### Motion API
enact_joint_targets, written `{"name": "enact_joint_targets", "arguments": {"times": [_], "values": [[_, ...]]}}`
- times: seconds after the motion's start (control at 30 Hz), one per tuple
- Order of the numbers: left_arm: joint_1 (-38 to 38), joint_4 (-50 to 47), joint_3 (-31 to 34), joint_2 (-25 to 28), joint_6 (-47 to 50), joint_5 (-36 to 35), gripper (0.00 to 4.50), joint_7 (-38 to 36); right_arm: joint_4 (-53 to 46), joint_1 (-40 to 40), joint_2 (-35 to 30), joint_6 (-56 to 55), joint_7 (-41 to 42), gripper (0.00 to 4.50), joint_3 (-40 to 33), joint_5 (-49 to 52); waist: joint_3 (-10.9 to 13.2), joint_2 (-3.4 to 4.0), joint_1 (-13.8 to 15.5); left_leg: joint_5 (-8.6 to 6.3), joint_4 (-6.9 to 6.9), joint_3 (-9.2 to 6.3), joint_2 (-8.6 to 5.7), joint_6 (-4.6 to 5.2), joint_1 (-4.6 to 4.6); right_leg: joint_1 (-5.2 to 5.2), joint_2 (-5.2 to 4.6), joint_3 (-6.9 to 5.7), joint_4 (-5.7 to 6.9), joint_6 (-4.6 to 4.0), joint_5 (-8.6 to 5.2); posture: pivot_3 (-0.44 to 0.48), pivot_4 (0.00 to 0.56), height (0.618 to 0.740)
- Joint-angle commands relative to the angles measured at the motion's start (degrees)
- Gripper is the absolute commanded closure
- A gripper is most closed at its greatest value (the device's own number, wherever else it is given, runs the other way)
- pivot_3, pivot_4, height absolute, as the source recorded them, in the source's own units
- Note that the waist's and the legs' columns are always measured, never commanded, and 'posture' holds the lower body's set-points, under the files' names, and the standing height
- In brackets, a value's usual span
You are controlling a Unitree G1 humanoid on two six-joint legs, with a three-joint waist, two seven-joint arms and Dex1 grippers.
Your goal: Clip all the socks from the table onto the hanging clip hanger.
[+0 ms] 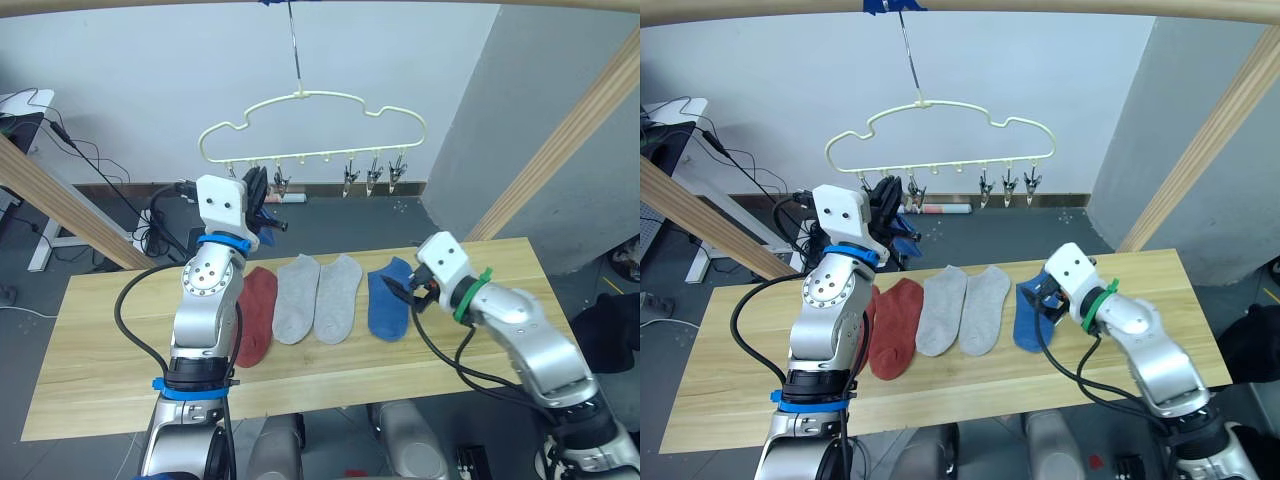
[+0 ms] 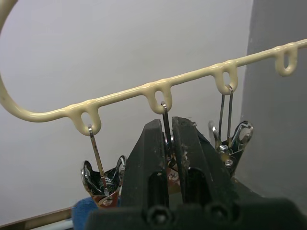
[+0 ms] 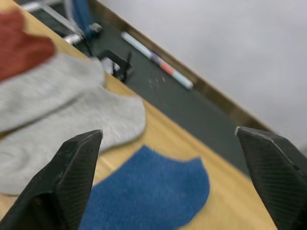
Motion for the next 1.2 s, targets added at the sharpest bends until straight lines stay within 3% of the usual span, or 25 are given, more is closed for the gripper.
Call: {"name": "enact_joint_targets", "arguments": {"times": [0.03, 0.3, 0.5, 0.6, 1.0, 1.2], "values": [[-0.3, -3.4, 0.1, 0.7, 0.4, -0.4, 4.50, -1.0, 9.0, -0.9, 4.4, -5.8, -6.0, 0.03, 0.4, -3.7, 0.0, 0.01, 0.0, 0.00, 0.00, 0.01, 0.00, 0.00, 0.00, 0.00, 0.00, 0.01, 0.00, 0.00, 0.00, -0.251, 0.306, 0.740], [0.3, -5.0, 0.0, 1.3, 2.2, -1.2, 4.50, -2.5, 30.9, -6.6, 13.6, -13.2, -11.7, 0.03, -2.7, -4.7, 0.0, 0.02, 0.0, 0.00, -0.01, 0.01, -0.01, 0.00, -0.01, -0.01, -0.01, 0.03, -0.01, -0.01, 0.01, -0.211, 0.306, 0.740], [0.9, -5.7, 0.2, 1.7, 3.3, -1.6, 4.50, -3.4, 36.3, -6.6, 16.0, -11.2, -10.9, 0.03, -3.6, -4.6, 0.0, 0.02, 0.1, 0.00, -0.06, -0.02, 0.00, 0.00, 0.00, 0.00, -0.01, 0.00, -0.01, -0.02, 0.03, -0.202, 0.306, 0.740], [1.0, -5.8, 0.3, 1.9, 3.7, -2.0, 4.50, -4.0, 36.8, -6.1, 16.6, -10.2, -11.2, 0.58, -4.4, -4.5, 0.0, 0.02, 0.1, 0.00, -0.05, -0.02, 0.00, 0.00, 0.03, 0.00, -0.01, 0.01, 0.01, 0.01, 0.06, -0.202, 0.306, 0.740], [0.8, -7.9, 1.1, 3.7, 9.2, -8.3, 4.50, -9.9, 31.4, -4.2, 15.4, -10.5, -8.8, 4.48, -3.6, -5.8, 0.0, 0.03, 0.2, 0.00, -0.01, -0.04, 0.00, -0.01, 0.06, 0.06, 0.02, 0.01, 0.00, 0.02, 0.08, -0.200, 0.306, 0.740], [-0.6, -10.3, 2.7, 5.8, 15.9, -14.6, 4.50, -13.1, 18.1, -6.8, 9.5, -17.4, -2.0, 4.48, 4.7, -11.8, 0.1, 0.09, -0.1, 0.00, -0.03, -0.02, 0.00, -0.01, 0.00, -0.02, 0.02, 0.02, -0.01, 0.02, 0.08, -0.205, 0.308, 0.740]]}}
